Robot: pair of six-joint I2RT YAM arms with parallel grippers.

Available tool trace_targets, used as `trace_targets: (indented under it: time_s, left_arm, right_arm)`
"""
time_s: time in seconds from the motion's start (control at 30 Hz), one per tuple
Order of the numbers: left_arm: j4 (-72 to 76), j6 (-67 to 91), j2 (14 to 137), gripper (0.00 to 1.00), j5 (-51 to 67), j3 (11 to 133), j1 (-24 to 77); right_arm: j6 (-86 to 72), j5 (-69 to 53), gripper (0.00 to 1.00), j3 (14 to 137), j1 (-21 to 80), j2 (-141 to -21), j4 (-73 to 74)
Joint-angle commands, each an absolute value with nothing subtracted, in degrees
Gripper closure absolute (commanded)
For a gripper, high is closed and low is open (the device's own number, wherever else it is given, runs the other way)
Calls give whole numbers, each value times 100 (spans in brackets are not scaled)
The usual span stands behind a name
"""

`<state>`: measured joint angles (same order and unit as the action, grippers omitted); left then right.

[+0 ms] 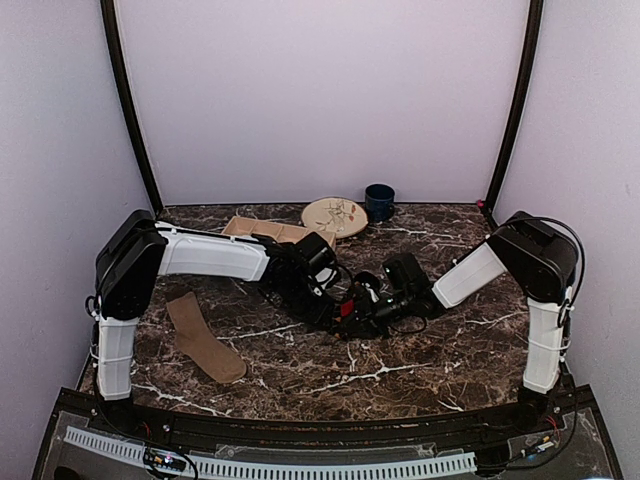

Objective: Roll the socks
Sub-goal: Roll the sock at the center of the board.

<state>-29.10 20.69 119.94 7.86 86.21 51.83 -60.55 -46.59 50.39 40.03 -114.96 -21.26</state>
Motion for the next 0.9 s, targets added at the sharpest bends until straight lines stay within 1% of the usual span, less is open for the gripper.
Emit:
trace_targets:
  time_s: [0.0,0.17,0.3,0.6,0.87]
  left_arm:
    - [-2737,2049,11674,55,945,8734,5153]
    - [-2713,2080,11524,55,944,8793,5142]
    - [-2728,2067,11645,56,1028,8849,5133]
    - [-2934,2094,11911,55,1098,8975,5133]
    - [-3102,2042,11992,55,1091,8816,5133]
  right_arm:
    - [-6082,-4446,89,5085,4074,-11711,-2110]
    - [-6043,-4489,89,5087,4043,-11716,-2085]
    - [-5972,-4491,89,5147,4034,-11727,-2004]
    - [-5871,-4518,89,5147,4034,-11690,-1899]
    - [-5880,-4523,88,5105,4025,-11680,-1925]
